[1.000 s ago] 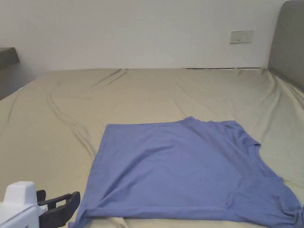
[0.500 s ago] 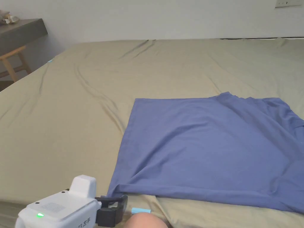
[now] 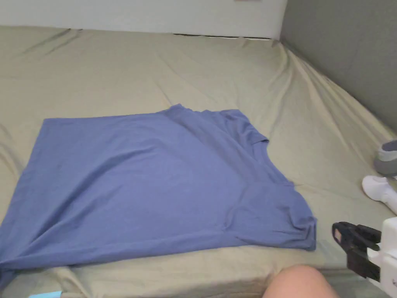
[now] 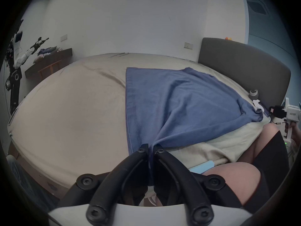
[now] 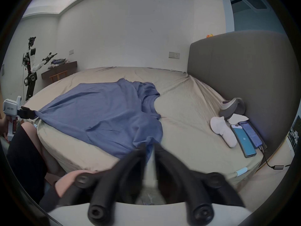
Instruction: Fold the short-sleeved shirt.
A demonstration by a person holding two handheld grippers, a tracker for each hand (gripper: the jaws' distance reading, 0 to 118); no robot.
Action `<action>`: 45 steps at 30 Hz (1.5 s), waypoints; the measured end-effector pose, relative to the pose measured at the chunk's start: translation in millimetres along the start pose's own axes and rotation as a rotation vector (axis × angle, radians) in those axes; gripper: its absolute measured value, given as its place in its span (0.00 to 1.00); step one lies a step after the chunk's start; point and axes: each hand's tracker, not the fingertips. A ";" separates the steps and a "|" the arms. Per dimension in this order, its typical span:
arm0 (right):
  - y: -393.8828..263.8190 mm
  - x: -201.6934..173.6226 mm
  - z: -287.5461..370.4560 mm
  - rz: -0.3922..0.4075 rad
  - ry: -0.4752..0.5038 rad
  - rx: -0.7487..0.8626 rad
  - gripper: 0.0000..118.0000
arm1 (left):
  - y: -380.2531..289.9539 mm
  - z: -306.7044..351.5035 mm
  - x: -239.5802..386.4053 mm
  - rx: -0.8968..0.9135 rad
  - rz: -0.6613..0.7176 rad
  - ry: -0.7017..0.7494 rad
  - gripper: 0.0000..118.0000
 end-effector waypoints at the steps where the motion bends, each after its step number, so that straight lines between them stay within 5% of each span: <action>1: -4.1 7.9 -9.0 -0.015 0.015 -0.029 0.57 | 1.6 1.3 2.6 0.002 -0.011 0.005 0.02; 2: -5.2 13.5 -18.8 -0.026 0.036 -0.078 0.75 | 2.9 2.4 4.4 0.006 -0.017 0.005 0.02; 3: -5.5 16.8 -28.2 -0.026 0.055 -0.122 0.80 | 4.4 2.3 6.0 0.008 -0.016 0.003 0.02; 6: -7.0 8.3 -48.8 0.039 0.089 -0.129 0.71 | 10.6 2.0 16.7 0.001 0.001 0.011 0.02; 7: -8.7 6.1 -55.1 0.064 0.087 -0.149 0.61 | 10.7 1.6 18.6 -0.003 0.003 0.014 0.02; 8: -11.0 4.5 -62.5 0.073 0.097 -0.184 0.41 | 12.7 0.4 19.2 -0.009 0.005 0.019 0.02; 9: -12.4 -3.4 -66.2 0.075 0.109 -0.195 0.10 | 12.5 0.9 21.5 -0.013 0.005 0.024 0.02; 10: -13.8 -4.9 -68.1 0.074 0.125 -0.200 0.03 | 12.1 2.0 23.3 -0.017 0.002 0.026 0.02; 21: 51.0 -10.3 -45.6 0.085 0.115 -0.110 0.03 | 70.2 9.4 15.4 -0.057 -0.091 0.011 0.02; 25: 116.9 1.2 -84.1 0.051 0.130 -0.173 0.03 | 128.8 -17.6 2.0 -0.083 -0.114 -0.005 0.02; 29: 162.2 9.1 -148.4 0.099 0.097 -0.235 0.03 | 173.0 -72.1 -15.7 -0.095 -0.059 -0.010 0.02; 36: 160.0 0.0 -244.5 0.090 0.019 -0.281 0.03 | 172.0 -170.6 -33.9 -0.201 0.002 0.044 0.02; 38: 145.8 -2.9 -256.6 0.106 -0.019 -0.300 0.09 | 162.5 -181.8 -35.2 -0.226 0.004 0.049 0.07; 39: 138.2 -4.9 -259.4 0.106 -0.043 -0.284 0.24 | 158.2 -184.8 -36.0 -0.234 0.015 0.049 0.18; 40: 134.3 -6.2 -257.9 0.096 -0.081 -0.258 0.56 | 154.6 -182.6 -36.2 -0.230 0.024 0.050 0.45; 41: 129.6 -4.2 -254.1 0.089 -0.153 -0.228 0.76 | 152.1 -177.7 -36.0 -0.207 0.038 0.097 0.67; 42: 126.3 -0.6 -245.6 0.054 -0.184 -0.187 0.86 | 151.0 -171.0 -36.3 -0.170 0.062 0.168 0.81; 45: 119.3 13.0 -201.0 -0.083 -0.175 -0.052 0.86 | 147.3 -121.1 -29.3 0.002 0.106 0.204 0.83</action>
